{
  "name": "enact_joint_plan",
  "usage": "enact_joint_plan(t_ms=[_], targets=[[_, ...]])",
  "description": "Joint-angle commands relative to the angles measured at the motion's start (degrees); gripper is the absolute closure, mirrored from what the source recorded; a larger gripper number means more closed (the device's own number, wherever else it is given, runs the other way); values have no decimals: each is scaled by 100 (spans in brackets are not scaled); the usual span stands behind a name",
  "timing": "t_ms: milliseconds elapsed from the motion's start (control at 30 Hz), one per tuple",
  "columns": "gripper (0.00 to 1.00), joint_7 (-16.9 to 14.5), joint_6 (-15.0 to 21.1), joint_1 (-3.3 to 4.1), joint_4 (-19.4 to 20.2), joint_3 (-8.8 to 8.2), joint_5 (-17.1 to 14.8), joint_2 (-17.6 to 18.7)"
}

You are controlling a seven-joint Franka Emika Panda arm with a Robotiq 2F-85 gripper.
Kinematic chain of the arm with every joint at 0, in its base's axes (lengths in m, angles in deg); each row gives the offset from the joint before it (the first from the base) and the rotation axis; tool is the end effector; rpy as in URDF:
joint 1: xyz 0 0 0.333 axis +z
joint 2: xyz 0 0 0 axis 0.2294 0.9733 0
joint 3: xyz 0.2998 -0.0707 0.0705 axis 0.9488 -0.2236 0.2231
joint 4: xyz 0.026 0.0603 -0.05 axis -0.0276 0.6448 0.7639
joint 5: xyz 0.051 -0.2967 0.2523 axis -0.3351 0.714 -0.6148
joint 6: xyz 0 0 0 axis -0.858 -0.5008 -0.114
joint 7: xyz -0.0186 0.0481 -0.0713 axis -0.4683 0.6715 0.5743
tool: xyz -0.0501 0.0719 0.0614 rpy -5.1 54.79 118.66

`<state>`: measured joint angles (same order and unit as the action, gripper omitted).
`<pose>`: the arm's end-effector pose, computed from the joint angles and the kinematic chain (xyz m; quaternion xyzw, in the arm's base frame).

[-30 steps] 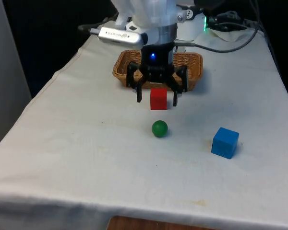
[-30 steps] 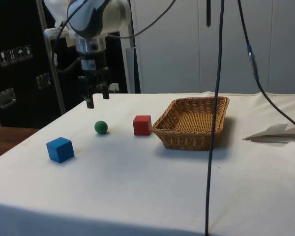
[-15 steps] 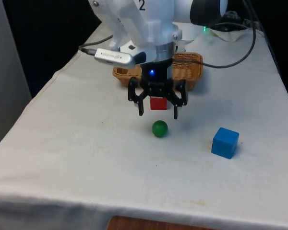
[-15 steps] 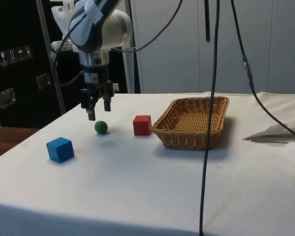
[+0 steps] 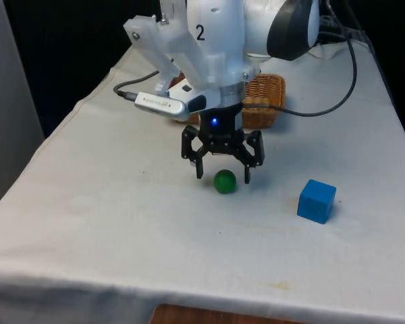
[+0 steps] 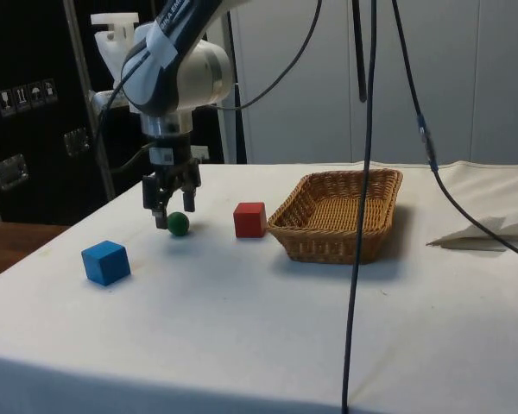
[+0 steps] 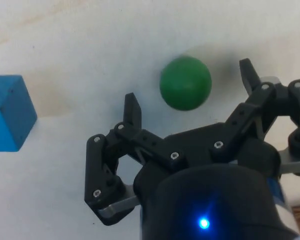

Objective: Place all non-red objects into the basket.

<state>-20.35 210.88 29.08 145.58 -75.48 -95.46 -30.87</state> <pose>0.6874 -0.0579 0.1787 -0.9982 0.0492 -0.0304 0.0156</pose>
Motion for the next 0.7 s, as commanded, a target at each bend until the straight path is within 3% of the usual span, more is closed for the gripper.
enact_joint_plan(t_ms=[0,133,167,200,233,300,333,467,667], targets=[[0,-23,34,-23,-6,23,-40,-6],[0,17,46,6,6,-6,-17,-6],[3,23,46,11,6,-11,-17,-6],[15,11,0,0,-11,-6,-6,6],[15,29,46,11,6,-11,-11,-6],[37,40,52,17,11,-17,-11,0],[61,46,52,23,11,-23,-6,0],[100,57,52,23,11,-29,-6,0],[100,63,52,29,17,-29,0,0]])
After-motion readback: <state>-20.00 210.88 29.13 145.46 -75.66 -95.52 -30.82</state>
